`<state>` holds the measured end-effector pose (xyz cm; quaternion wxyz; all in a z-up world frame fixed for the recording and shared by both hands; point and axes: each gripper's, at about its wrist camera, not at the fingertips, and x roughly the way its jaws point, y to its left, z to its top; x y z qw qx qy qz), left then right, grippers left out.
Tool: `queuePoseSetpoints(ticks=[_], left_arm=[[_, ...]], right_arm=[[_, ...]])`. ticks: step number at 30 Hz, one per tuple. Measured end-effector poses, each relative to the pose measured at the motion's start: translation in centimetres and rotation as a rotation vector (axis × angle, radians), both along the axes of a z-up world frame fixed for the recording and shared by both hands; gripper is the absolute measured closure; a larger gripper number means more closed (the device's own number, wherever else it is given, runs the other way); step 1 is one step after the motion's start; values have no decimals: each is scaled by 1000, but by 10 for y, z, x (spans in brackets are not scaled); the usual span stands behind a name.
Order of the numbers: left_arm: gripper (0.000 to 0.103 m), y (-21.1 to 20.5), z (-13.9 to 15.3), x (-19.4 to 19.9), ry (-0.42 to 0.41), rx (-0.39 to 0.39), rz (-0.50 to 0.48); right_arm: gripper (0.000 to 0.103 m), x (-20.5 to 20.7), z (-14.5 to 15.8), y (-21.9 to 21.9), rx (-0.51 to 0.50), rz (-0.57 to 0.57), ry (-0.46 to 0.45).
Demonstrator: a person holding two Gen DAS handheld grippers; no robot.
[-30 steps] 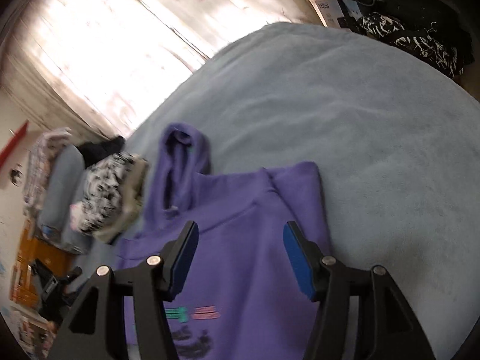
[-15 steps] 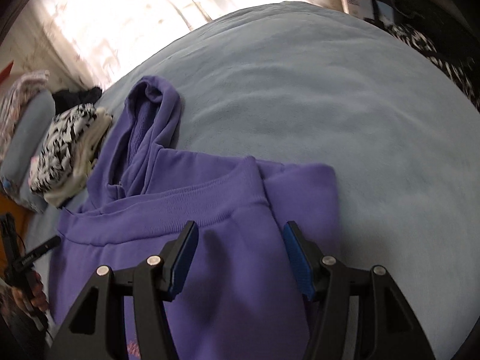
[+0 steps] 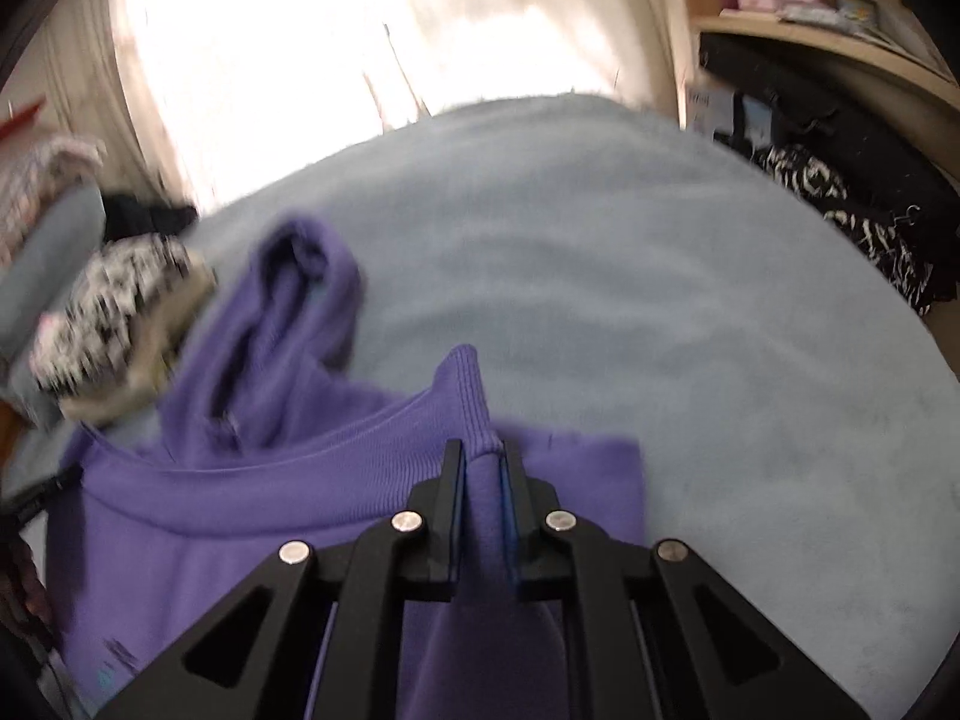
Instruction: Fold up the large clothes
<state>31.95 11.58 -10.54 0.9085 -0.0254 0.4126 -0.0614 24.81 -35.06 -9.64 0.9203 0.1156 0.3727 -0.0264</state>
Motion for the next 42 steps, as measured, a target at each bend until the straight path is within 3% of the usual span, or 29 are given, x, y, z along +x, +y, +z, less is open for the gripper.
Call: queuePoseSetpoints(ticks=[2,4,9,10,13,17,18,21,24,26,27,31,33,35,39,40,42], left_arm=[[96,-1,4,4,-32,5,25],[96,2,-6,16,-13,-15,53],[95,9,-64,41,111,-49,93],[93,12,-67,41,110,-73,97],[88,14,-60,39,100,-85,86],[65,16,-39,25,55,-50,111],[64,16,-31,20,28,-53,121],[64,7,-9,6,-31,-64,100],[65,-13,-2,4,-35,-70,52],[82,-27,-6,7,-6,-83,14],[85,-33,-9,9,4,-81,3],[85,-43,-33,24,30,-9,44],[86,-35,-46,32,56,14,83],[95,-16,-52,39,75,-23,103],[101,11,-55,41,84,-68,91],[101,12,-56,40,82,-68,86],[101,8,-57,37,74,-45,76]], right_arm=[[94,7,7,0,-17,-7,-32],[94,20,1,-1,-4,-22,-22],[93,55,-65,-11,32,-59,173],[93,54,-69,-14,53,-66,163],[86,54,-59,-15,70,-56,167],[83,47,-38,-8,30,-85,167],[81,40,-31,-2,23,-88,142],[80,29,-10,23,42,-42,68],[80,29,-1,63,40,57,50],[80,34,-6,96,29,130,76],[80,37,-10,110,23,162,83],[81,45,-31,143,-54,193,112],[83,48,-38,131,-69,164,108],[83,50,-40,107,-106,96,110],[84,48,-50,41,-184,-69,149],[101,45,-52,19,-140,-81,152],[103,39,-52,-7,-45,-68,156]])
